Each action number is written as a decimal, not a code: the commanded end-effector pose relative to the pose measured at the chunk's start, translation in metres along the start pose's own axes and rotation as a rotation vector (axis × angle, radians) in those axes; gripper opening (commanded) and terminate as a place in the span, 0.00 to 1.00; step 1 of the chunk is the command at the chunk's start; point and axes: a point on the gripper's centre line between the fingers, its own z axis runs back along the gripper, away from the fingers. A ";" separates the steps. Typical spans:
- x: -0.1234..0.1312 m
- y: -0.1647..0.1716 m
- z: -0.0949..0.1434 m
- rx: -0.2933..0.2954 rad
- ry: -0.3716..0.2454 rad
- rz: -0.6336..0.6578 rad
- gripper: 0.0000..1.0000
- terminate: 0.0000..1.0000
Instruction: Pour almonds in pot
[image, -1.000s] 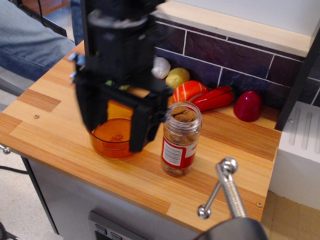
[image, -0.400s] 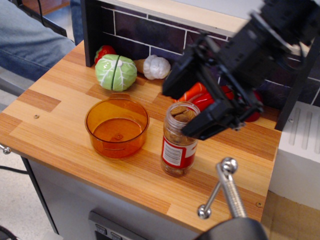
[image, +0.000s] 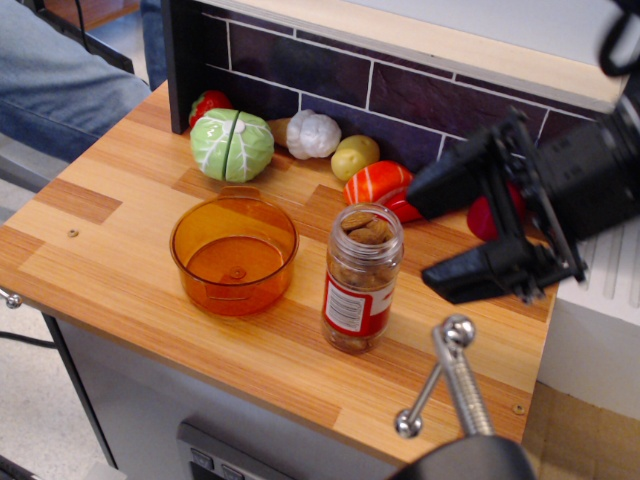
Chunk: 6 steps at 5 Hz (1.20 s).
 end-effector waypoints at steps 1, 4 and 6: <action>0.027 0.006 -0.002 0.074 0.083 -0.094 1.00 0.00; 0.049 0.023 -0.046 0.056 0.241 -0.206 1.00 0.00; 0.042 0.024 -0.067 0.042 0.298 -0.218 1.00 0.00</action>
